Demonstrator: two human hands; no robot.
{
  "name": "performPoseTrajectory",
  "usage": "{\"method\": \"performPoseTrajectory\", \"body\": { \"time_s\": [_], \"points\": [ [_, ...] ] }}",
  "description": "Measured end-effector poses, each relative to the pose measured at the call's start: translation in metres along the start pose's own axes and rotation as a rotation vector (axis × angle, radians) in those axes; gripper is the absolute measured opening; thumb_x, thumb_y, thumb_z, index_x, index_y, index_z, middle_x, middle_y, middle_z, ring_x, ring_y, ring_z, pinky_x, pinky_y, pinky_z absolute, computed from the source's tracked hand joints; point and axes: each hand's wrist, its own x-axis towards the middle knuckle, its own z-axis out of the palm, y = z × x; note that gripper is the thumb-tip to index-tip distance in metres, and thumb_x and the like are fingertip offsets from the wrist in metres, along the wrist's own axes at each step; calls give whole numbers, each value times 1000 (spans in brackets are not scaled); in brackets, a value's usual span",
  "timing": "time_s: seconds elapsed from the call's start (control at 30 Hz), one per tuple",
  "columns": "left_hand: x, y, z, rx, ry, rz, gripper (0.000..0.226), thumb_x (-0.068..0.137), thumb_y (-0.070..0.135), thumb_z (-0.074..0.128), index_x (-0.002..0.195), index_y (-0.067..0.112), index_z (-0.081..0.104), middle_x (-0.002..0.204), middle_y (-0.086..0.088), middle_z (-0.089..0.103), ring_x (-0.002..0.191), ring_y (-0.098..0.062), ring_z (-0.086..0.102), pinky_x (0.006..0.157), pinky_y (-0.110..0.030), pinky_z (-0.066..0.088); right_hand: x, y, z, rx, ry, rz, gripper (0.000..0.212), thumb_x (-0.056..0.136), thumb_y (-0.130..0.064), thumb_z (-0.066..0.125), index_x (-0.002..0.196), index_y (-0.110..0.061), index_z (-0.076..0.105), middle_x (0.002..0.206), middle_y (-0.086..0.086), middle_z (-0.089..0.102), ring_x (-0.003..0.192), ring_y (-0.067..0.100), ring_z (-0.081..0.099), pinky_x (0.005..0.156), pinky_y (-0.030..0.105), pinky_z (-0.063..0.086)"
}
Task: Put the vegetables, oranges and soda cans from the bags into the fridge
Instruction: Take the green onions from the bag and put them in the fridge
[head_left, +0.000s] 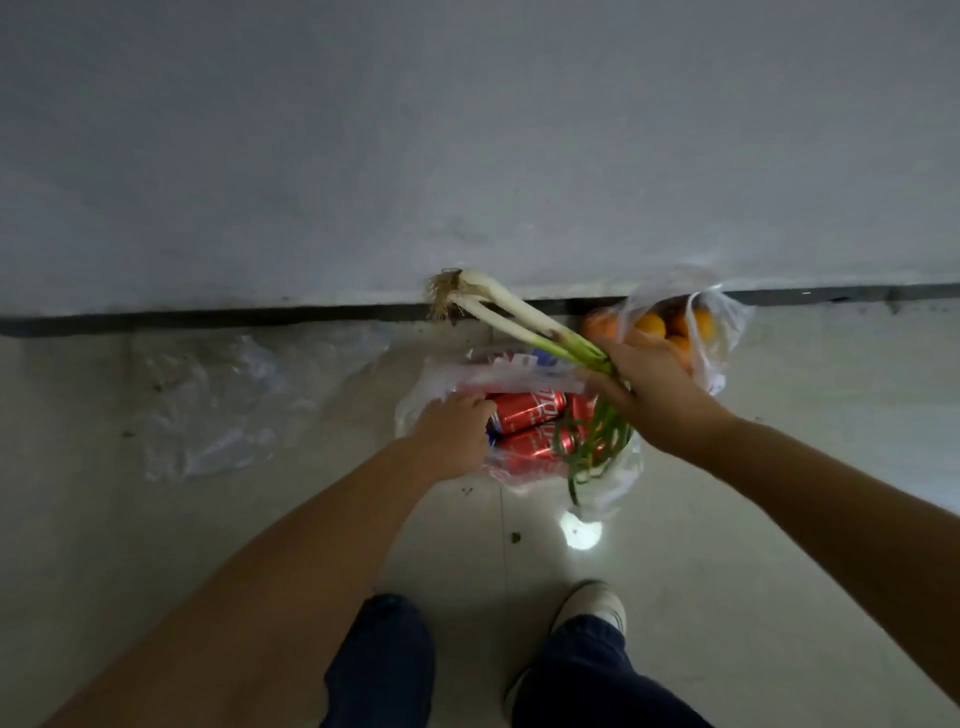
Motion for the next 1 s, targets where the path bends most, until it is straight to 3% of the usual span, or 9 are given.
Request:
{"method": "performPoseTrajectory", "body": {
  "time_s": [0.1, 0.27, 0.4, 0.57, 0.73, 1.0],
  "points": [
    [-55, 28, -63, -42, 31, 5, 40, 94, 18, 44, 134, 10, 44, 139, -10, 45, 127, -27, 42, 103, -41, 38, -36, -37, -53, 185, 156, 20, 1, 95, -20, 52, 95, -20, 53, 72, -3, 62, 64, 15, 59, 61, 26, 46],
    [-142, 97, -180, -18, 67, 2, 43, 96, 16, 41, 138, 11, 41, 142, -13, 42, 128, -30, 41, 103, -36, 37, -104, -101, -168, 326, 380, 169, 15, 95, -20, 54, 80, -20, 50, 61, -10, 53, 55, 10, 51, 53, 17, 39],
    [-196, 172, -257, 8, 105, 89, 41, 95, 20, 43, 134, 12, 46, 133, -13, 48, 124, -30, 45, 99, -37, 40, -172, -134, -246, 335, 425, 326, 17, 95, -29, 51, 89, -14, 56, 63, 3, 59, 59, 22, 57, 60, 35, 48],
    [-253, 284, -323, 140, 110, 292, 38, 95, 21, 39, 132, 13, 47, 132, -11, 49, 120, -28, 48, 97, -39, 43, -280, -162, -309, 269, 559, 486, 22, 96, -35, 47, 87, -17, 53, 60, -1, 52, 52, 16, 51, 56, 36, 48],
    [-298, 418, -337, 251, 90, 573, 39, 97, 21, 38, 134, 16, 44, 133, -8, 50, 118, -25, 49, 97, -38, 44, -420, -176, -336, 270, 693, 684, 28, 99, -35, 39, 95, -15, 57, 63, -3, 51, 52, 11, 46, 54, 24, 41],
    [-423, 676, -219, 450, -12, 1116, 38, 97, 23, 39, 135, 18, 44, 132, -4, 52, 117, -20, 51, 99, -36, 43, -729, -197, -301, 266, 1008, 1174, 34, 100, -34, 33, 88, -20, 62, 64, -4, 54, 60, 18, 54, 56, 33, 42]
  ]
}}
